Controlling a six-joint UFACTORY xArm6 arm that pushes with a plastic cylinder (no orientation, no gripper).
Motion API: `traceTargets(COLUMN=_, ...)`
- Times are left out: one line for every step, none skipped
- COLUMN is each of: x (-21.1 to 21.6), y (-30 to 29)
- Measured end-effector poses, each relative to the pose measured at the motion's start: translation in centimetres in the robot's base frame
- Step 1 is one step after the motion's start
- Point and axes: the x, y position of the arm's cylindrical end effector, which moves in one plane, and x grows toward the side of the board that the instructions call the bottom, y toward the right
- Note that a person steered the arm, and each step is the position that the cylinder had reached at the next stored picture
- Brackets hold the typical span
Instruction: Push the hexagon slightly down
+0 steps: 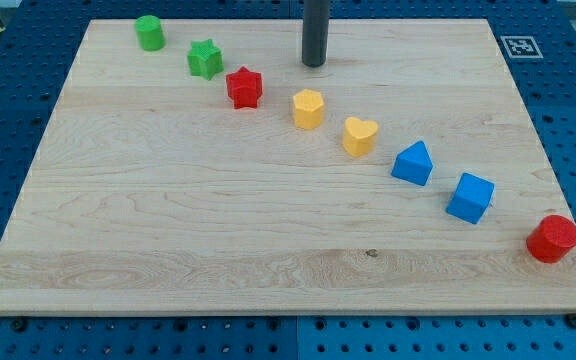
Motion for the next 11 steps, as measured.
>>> traceTargets(x=3.3, y=0.0)
traceTargets(x=7.1, y=-0.3)
traceTargets(x=9.4, y=-1.3)
traceTargets(x=9.8, y=-3.9)
traceTargets(x=9.8, y=-6.3)
traceTargets(x=9.9, y=-8.1)
traceTargets(x=13.7, y=-8.1)
traceTargets(x=12.4, y=-8.1)
traceTargets(x=9.9, y=-7.9)
traceTargets(x=8.3, y=-5.0)
traceTargets(x=8.3, y=2.0)
